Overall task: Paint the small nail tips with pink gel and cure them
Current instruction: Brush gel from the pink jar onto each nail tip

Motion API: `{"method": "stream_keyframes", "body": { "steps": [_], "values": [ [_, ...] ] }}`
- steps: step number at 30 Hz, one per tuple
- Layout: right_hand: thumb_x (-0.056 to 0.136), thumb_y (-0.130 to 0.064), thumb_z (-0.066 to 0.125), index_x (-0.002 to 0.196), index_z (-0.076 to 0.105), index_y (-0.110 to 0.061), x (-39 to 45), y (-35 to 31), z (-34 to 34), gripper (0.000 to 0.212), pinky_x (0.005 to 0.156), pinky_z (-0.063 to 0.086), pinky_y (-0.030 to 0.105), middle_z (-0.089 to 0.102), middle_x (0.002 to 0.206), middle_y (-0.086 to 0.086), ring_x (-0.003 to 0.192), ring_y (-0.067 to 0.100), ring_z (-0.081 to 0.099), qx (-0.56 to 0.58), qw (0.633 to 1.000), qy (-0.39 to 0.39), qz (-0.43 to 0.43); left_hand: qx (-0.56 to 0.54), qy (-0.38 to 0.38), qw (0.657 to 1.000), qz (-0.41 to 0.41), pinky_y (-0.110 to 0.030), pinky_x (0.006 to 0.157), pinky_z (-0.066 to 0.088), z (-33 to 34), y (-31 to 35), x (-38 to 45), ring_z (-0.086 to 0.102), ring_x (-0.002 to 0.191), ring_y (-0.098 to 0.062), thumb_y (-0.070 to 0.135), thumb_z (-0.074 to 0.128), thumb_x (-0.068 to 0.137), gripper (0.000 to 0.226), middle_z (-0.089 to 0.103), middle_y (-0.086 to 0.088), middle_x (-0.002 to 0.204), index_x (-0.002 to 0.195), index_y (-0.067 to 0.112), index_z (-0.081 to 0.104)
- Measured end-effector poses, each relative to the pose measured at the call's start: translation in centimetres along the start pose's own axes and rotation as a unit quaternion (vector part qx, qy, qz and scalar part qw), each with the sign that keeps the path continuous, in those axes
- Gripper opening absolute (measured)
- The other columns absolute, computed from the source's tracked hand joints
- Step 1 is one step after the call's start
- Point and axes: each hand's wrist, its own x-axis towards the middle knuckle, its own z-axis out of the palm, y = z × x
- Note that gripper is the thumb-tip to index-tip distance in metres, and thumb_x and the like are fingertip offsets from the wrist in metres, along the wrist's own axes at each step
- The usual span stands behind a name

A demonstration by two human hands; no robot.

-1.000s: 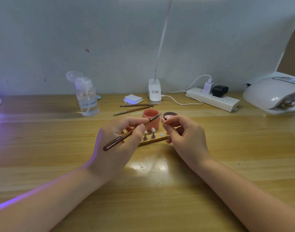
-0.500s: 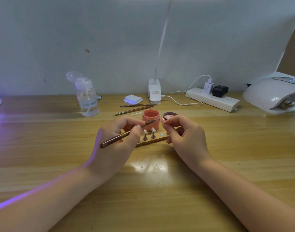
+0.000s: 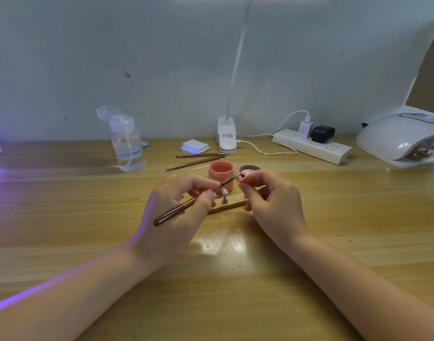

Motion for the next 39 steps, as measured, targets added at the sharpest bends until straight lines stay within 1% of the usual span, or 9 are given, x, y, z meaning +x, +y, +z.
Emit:
{"method": "stream_keyframes", "body": {
  "steps": [4, 7, 12, 15, 20, 25, 30, 35, 39],
  "values": [
    [0.088, -0.014, 0.068, 0.091, 0.07, -0.014, 0.05, 0.0, -0.01, 0.003, 0.062, 0.053, 0.035, 0.068, 0.08, -0.005, 0.061, 0.017, 0.064, -0.002, 1.0, 0.005, 0.002, -0.022, 0.017, 1.0, -0.002, -0.008, 0.069, 0.041, -0.13, 0.07, -0.09, 0.062, 0.078, -0.004, 0.019, 0.056, 0.084, 0.014, 0.069, 0.012, 0.083, 0.09, 0.024, 0.068],
    [0.088, -0.013, 0.068, 0.09, 0.07, -0.014, 0.05, -0.01, -0.01, 0.003, 0.061, 0.053, 0.034, 0.068, 0.079, -0.005, 0.06, 0.018, 0.063, -0.003, 1.0, 0.007, 0.0, -0.013, -0.003, 1.0, 0.023, -0.008, 0.071, 0.04, 0.03, 0.25, -0.07, 0.062, 0.08, -0.001, 0.019, 0.059, 0.086, 0.016, 0.07, 0.021, 0.084, 0.096, 0.026, 0.069],
    [0.088, -0.013, 0.068, 0.091, 0.069, -0.015, 0.12, 0.1, -0.05, 0.004, 0.06, 0.052, 0.029, 0.067, 0.083, -0.007, 0.061, 0.016, 0.064, -0.006, 1.0, 0.007, 0.005, -0.021, 0.007, 1.0, 0.009, -0.007, 0.069, 0.039, -0.01, 0.04, -0.12, 0.059, 0.076, -0.001, 0.024, 0.06, 0.081, 0.01, 0.068, 0.015, 0.076, 0.086, 0.025, 0.069],
    [0.088, -0.013, 0.068, 0.092, 0.07, -0.016, 0.1, 0.1, -0.05, 0.005, 0.058, 0.052, 0.028, 0.066, 0.083, -0.007, 0.061, 0.015, 0.064, -0.004, 1.0, 0.008, 0.004, -0.024, 0.002, 0.999, 0.04, -0.006, 0.07, 0.04, -0.03, 0.36, -0.13, 0.061, 0.078, 0.001, 0.029, 0.055, 0.083, 0.017, 0.067, 0.023, 0.079, 0.091, 0.023, 0.069],
    [0.087, -0.011, 0.068, 0.089, 0.068, -0.017, 0.05, 0.03, -0.06, 0.007, 0.059, 0.053, 0.031, 0.066, 0.083, -0.008, 0.059, 0.016, 0.063, -0.005, 1.0, 0.011, 0.0, 0.016, -0.013, 0.999, 0.042, -0.011, 0.075, 0.039, 0.03, -0.16, -0.13, 0.062, 0.085, -0.009, 0.016, 0.063, 0.081, 0.015, 0.07, 0.01, 0.083, 0.091, 0.019, 0.074],
    [0.087, -0.011, 0.068, 0.09, 0.069, -0.016, 0.04, 0.02, -0.13, 0.005, 0.062, 0.054, 0.034, 0.066, 0.082, -0.008, 0.059, 0.015, 0.064, -0.003, 1.0, 0.009, 0.005, -0.014, 0.006, 0.999, 0.044, -0.009, 0.073, 0.04, -0.1, 0.11, -0.22, 0.063, 0.082, -0.004, 0.03, 0.058, 0.081, 0.019, 0.068, 0.019, 0.08, 0.091, 0.022, 0.072],
    [0.088, -0.013, 0.068, 0.092, 0.07, -0.014, 0.08, 0.0, -0.09, 0.004, 0.062, 0.053, 0.034, 0.067, 0.081, -0.007, 0.059, 0.016, 0.064, -0.002, 1.0, 0.01, 0.009, 0.005, 0.018, 1.0, 0.02, -0.008, 0.071, 0.039, -0.1, -0.13, -0.21, 0.06, 0.078, -0.005, 0.014, 0.062, 0.079, 0.014, 0.068, 0.009, 0.075, 0.083, 0.022, 0.073],
    [0.088, -0.011, 0.068, 0.09, 0.07, -0.012, 0.08, -0.02, 0.03, 0.003, 0.059, 0.051, 0.03, 0.068, 0.087, -0.004, 0.057, 0.018, 0.063, 0.009, 1.0, 0.011, 0.009, -0.02, 0.018, 1.0, 0.003, -0.011, 0.071, 0.043, 0.05, 0.13, -0.06, 0.065, 0.081, -0.004, 0.021, 0.062, 0.084, 0.016, 0.072, 0.012, 0.083, 0.095, 0.024, 0.072],
    [0.088, -0.011, 0.068, 0.09, 0.07, -0.012, 0.07, -0.05, -0.01, 0.003, 0.057, 0.05, 0.026, 0.068, 0.085, -0.005, 0.056, 0.017, 0.063, 0.009, 1.0, 0.012, 0.01, -0.022, 0.011, 1.0, -0.012, -0.017, 0.071, 0.044, -0.05, -0.01, -0.17, 0.063, 0.078, -0.009, 0.031, 0.058, 0.08, 0.017, 0.07, 0.009, 0.076, 0.085, 0.022, 0.071]
  ]
}}
